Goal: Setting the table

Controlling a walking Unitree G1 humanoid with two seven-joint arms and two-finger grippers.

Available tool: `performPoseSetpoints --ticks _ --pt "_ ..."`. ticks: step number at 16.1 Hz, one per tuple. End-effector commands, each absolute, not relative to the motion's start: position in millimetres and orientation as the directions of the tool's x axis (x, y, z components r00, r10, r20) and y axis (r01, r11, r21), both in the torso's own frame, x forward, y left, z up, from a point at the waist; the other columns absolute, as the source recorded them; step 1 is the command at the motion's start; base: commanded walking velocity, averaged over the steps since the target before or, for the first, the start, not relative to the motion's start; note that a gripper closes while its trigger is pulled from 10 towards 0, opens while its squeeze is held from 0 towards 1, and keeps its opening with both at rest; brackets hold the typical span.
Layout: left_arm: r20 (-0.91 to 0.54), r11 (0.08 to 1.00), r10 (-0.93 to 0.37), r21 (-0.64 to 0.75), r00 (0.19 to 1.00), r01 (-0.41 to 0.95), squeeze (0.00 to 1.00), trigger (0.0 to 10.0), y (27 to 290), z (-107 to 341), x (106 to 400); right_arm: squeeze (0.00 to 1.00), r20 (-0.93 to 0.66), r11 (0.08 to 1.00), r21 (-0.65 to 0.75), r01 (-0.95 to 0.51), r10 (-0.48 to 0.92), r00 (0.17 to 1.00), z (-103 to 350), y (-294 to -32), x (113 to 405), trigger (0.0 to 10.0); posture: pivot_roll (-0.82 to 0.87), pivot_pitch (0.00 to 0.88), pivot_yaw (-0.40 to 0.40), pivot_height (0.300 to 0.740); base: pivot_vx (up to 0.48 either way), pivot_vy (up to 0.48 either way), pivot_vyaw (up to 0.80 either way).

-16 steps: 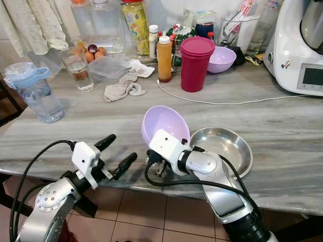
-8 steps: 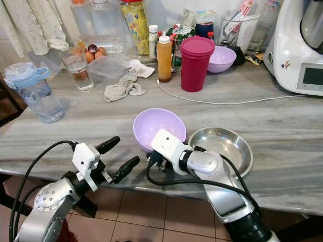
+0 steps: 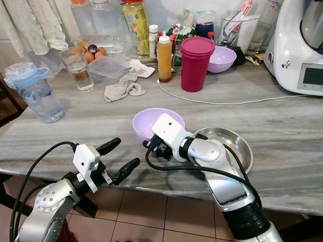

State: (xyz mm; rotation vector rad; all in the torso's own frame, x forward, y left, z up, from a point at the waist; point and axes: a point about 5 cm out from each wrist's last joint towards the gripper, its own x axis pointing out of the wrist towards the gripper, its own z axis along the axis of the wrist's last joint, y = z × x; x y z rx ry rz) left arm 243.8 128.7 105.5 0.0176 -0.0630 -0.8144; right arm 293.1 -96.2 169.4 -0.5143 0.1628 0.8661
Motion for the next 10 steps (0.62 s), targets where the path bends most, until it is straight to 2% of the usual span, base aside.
performPoseSetpoints --ticks 1,4,7,8,10 --pt "0.036 0.681 -0.732 0.046 0.68 0.731 0.0 10.0 132 104 243 1.0 -0.304 0.552 -0.361 -0.752 0.693 0.654 178 -94 296 10.0 -0.23 0.073 0.079 0.74 0.0 0.0 0.0" --pt "0.038 0.678 -0.735 0.049 0.677 0.733 0.0 10.0 132 105 244 1.0 -0.262 0.57 -0.356 -0.741 0.7 0.664 185 -92 297 10.0 -0.24 0.072 0.079 0.74 0.0 0.0 0.0" --pt "0.047 0.687 -0.727 0.06 0.685 0.725 0.0 10.0 133 108 245 1.0 -0.147 0.679 -0.324 -0.658 0.651 0.744 196 -97 306 10.0 -0.23 0.067 0.075 0.74 0.0 0.0 0.0" --pt "0.054 0.704 -0.71 0.066 0.702 0.707 0.0 10.0 137 109 248 1.0 -0.073 0.742 -0.311 -0.594 0.604 0.794 203 -100 311 10.0 -0.23 0.061 0.072 0.74 0.0 0.0 0.0" --pt "0.059 0.713 -0.701 0.069 0.711 0.697 0.0 10.0 139 110 250 1.0 -0.034 0.774 -0.297 -0.559 0.577 0.816 206 -101 313 10.0 -0.23 0.061 0.072 0.74 0.0 0.0 0.0"
